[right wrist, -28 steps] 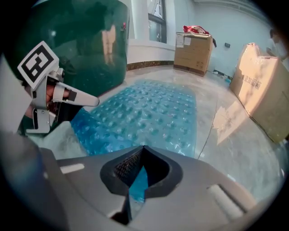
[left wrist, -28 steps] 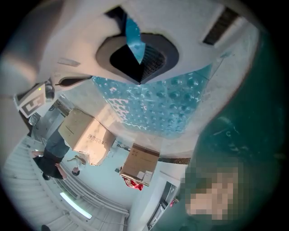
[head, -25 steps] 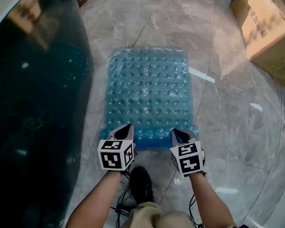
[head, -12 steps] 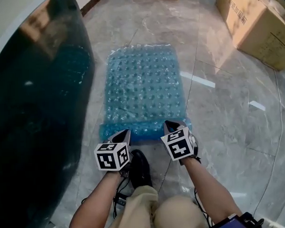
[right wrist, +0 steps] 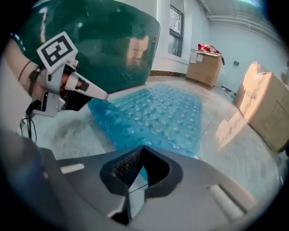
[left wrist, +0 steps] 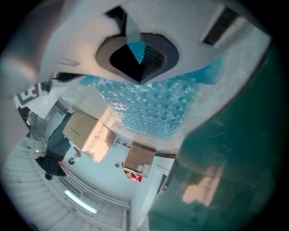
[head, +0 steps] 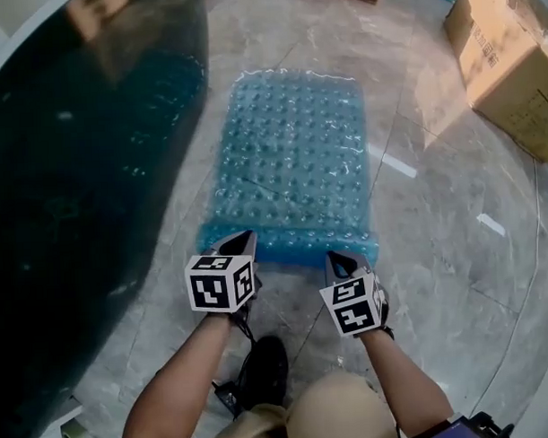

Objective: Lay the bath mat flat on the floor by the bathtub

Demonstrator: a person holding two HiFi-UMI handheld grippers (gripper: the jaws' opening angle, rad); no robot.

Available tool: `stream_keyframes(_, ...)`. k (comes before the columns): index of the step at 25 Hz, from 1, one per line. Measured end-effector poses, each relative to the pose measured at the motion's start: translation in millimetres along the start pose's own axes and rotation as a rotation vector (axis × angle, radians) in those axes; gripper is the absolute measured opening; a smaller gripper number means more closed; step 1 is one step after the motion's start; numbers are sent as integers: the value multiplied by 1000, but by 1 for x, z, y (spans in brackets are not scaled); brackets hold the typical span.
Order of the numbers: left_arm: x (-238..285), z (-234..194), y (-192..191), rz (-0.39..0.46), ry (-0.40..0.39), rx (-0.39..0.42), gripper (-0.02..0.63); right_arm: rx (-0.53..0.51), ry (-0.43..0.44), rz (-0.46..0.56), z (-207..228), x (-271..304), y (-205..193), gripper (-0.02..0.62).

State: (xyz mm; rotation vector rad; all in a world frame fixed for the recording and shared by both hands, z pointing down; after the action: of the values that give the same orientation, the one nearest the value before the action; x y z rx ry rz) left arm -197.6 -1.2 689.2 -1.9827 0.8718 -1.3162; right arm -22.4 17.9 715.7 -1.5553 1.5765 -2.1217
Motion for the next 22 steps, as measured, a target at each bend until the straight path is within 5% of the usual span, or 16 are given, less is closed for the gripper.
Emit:
stream_keyframes(3, 13, -5, -13, -8, 10, -9, 6, 74, 62, 32, -1, -8, 9, 9)
stream_keyframes(6, 7, -2, -28, -37, -11, -2, 5, 151, 32, 95, 16, -15, 33, 9)
stream_keyframes(13, -27, 12, -60, -86, -41, 5, 6, 69, -5, -31, 25, 16, 12, 9)
stream_keyframes(19, -40, 22, -26, 87, -50, -18, 6, 35, -28, -1, 0, -3, -4, 8)
stream_keyframes(22, -26, 29, -18, 57, -66, 33, 6, 47, -7, -2, -10, -16, -12, 8)
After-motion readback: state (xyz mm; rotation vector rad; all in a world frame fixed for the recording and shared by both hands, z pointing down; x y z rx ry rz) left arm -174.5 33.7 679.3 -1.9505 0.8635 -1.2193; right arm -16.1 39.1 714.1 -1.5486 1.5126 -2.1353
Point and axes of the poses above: the fingertips, and each gripper's own axes: x forward along the fingers, z to its right, y out of its top, the point moved 2 cm from there along -x, backward along the fingers, and after that the axes turned 11 degrees about z, right-handed, at the moved point
